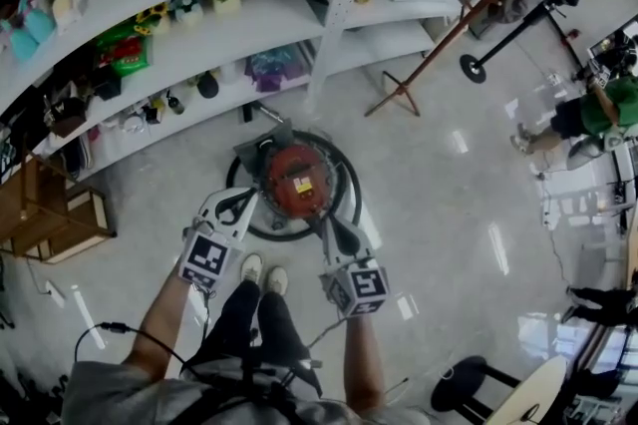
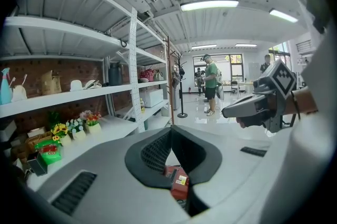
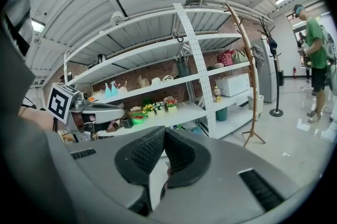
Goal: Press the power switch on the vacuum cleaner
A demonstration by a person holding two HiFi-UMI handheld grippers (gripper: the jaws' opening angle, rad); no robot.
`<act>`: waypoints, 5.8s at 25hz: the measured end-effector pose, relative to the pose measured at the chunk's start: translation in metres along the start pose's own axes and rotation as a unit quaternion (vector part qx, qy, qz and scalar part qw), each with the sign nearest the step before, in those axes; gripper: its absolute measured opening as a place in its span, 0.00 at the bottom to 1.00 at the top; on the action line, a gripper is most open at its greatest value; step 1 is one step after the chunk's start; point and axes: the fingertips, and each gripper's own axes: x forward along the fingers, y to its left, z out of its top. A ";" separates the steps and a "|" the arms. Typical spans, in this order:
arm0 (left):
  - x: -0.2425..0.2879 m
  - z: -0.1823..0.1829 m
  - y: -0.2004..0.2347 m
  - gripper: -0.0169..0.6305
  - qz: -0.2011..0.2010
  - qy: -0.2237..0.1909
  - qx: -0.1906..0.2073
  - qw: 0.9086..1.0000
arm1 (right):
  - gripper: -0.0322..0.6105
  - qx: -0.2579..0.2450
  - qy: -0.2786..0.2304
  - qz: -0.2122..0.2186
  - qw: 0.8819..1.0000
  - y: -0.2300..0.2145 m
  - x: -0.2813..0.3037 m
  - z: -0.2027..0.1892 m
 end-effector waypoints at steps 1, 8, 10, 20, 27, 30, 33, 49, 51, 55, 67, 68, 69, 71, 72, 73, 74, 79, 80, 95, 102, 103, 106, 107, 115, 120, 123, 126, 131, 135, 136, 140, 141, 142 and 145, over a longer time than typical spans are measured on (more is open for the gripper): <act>0.002 -0.005 0.000 0.04 -0.003 0.004 0.003 1.000 | 0.07 0.002 0.004 -0.001 1.000 -0.002 0.001 -0.005; 0.019 -0.027 0.003 0.04 -0.008 0.016 -0.007 1.000 | 0.07 0.013 0.026 -0.006 1.000 -0.015 0.010 -0.027; 0.025 -0.030 0.004 0.04 -0.010 0.018 -0.007 1.000 | 0.07 0.015 0.017 -0.005 1.000 -0.020 0.016 -0.030; 0.054 -0.052 0.009 0.04 -0.016 0.021 -0.024 0.999 | 0.07 0.022 0.017 0.000 1.000 -0.037 0.039 -0.048; 0.075 -0.091 0.015 0.04 -0.025 0.038 -0.018 0.999 | 0.07 0.033 0.041 -0.004 0.999 -0.052 0.063 -0.086; 0.086 -0.113 0.017 0.04 -0.026 0.049 -0.022 0.998 | 0.07 0.042 0.054 -0.007 0.998 -0.061 0.075 -0.106; 0.099 -0.135 0.019 0.04 -0.029 0.059 -0.029 0.997 | 0.07 0.049 0.061 -0.009 0.997 -0.072 0.088 -0.126; 0.149 -0.234 0.010 0.04 -0.053 0.096 -0.057 0.992 | 0.07 0.080 0.091 -0.011 0.993 -0.113 0.142 -0.218; 0.152 -0.243 0.003 0.04 -0.061 0.101 -0.052 0.992 | 0.07 0.077 0.095 -0.006 0.992 -0.114 0.146 -0.228; 0.160 -0.257 -0.003 0.04 -0.063 0.099 -0.071 0.991 | 0.07 0.080 0.099 -0.007 0.992 -0.122 0.152 -0.248; 0.177 -0.295 -0.019 0.04 -0.074 0.109 -0.072 0.989 | 0.07 0.090 0.116 -0.017 0.989 -0.139 0.161 -0.298; 0.177 -0.299 -0.021 0.04 -0.075 0.112 -0.073 0.988 | 0.07 0.091 0.116 -0.019 0.989 -0.140 0.162 -0.301; 0.177 -0.303 -0.022 0.04 -0.076 0.114 -0.075 0.988 | 0.07 0.093 0.117 -0.022 0.989 -0.142 0.164 -0.305; 0.177 -0.309 -0.025 0.04 -0.078 0.117 -0.079 0.987 | 0.07 0.097 0.120 -0.025 0.988 -0.144 0.166 -0.311; 0.177 -0.311 -0.026 0.04 -0.078 0.118 -0.079 0.987 | 0.07 0.096 0.122 -0.025 0.988 -0.145 0.168 -0.313; 0.177 -0.312 -0.026 0.04 -0.078 0.118 -0.079 0.987 | 0.07 0.094 0.125 -0.025 0.987 -0.146 0.169 -0.315; 0.177 -0.312 -0.027 0.04 -0.079 0.118 -0.079 0.987 | 0.07 0.092 0.128 -0.025 0.987 -0.147 0.170 -0.315; 0.175 -0.309 -0.029 0.04 -0.079 0.115 -0.081 0.987 | 0.07 0.083 0.127 -0.032 0.988 -0.155 0.179 -0.322; 0.175 -0.309 -0.029 0.04 -0.079 0.115 -0.081 0.987 | 0.07 0.083 0.128 -0.035 0.988 -0.157 0.182 -0.324; 0.168 -0.321 -0.038 0.04 -0.084 0.121 -0.078 0.986 | 0.07 0.092 0.153 -0.064 0.982 -0.187 0.210 -0.374; 0.166 -0.323 -0.036 0.04 -0.084 0.120 -0.077 0.986 | 0.07 0.103 0.151 -0.083 0.980 -0.200 0.220 -0.387; 0.166 -0.324 -0.036 0.04 -0.084 0.121 -0.077 0.986 | 0.07 0.100 0.155 -0.084 0.979 -0.201 0.221 -0.390; 0.164 -0.327 -0.036 0.04 -0.085 0.122 -0.076 0.986 | 0.07 0.103 0.157 -0.084 0.979 -0.199 0.225 -0.395; 0.164 -0.327 -0.036 0.04 -0.085 0.123 -0.077 0.986 | 0.07 0.104 0.157 -0.084 0.979 -0.198 0.226 -0.395; 0.161 -0.326 -0.033 0.04 -0.083 0.117 -0.081 0.986 | 0.07 0.093 0.162 -0.085 0.979 -0.202 0.233 -0.403; 0.160 -0.329 -0.031 0.04 -0.080 0.118 -0.084 0.986 | 0.07 0.098 0.163 -0.086 0.978 -0.200 0.236 -0.401; 0.162 -0.330 -0.033 0.04 -0.081 0.117 -0.088 0.986 | 0.07 0.091 0.167 -0.086 0.978 -0.201 0.237 -0.404; 0.163 -0.333 -0.034 0.04 -0.082 0.119 -0.089 0.986 | 0.07 0.085 0.166 -0.087 0.979 -0.202 0.237 -0.405; 0.164 -0.336 -0.034 0.04 -0.080 0.118 -0.100 0.985 | 0.07 0.089 0.165 -0.090 0.978 -0.202 0.237 -0.403; 0.164 -0.340 -0.034 0.04 -0.080 0.120 -0.100 0.985 | 0.07 0.088 0.166 -0.094 0.978 -0.204 0.238 -0.406; 0.164 -0.340 -0.033 0.04 -0.081 0.119 -0.099 0.985 | 0.07 0.089 0.167 -0.094 0.977 -0.205 0.238 -0.407; 0.162 -0.341 -0.033 0.04 -0.082 0.123 -0.098 0.984 | 0.07 0.089 0.168 -0.095 0.977 -0.205 0.238 -0.407; 0.162 -0.342 -0.033 0.04 -0.082 0.123 -0.098 0.984 | 0.07 0.089 0.168 -0.096 0.977 -0.205 0.238 -0.408; 0.161 -0.342 -0.032 0.04 -0.080 0.122 -0.099 0.984 | 0.07 0.089 0.168 -0.097 0.977 -0.206 0.238 -0.408; 0.161 -0.343 -0.031 0.04 -0.077 0.120 -0.104 0.984 | 0.07 0.089 0.166 -0.098 0.977 -0.206 0.239 -0.407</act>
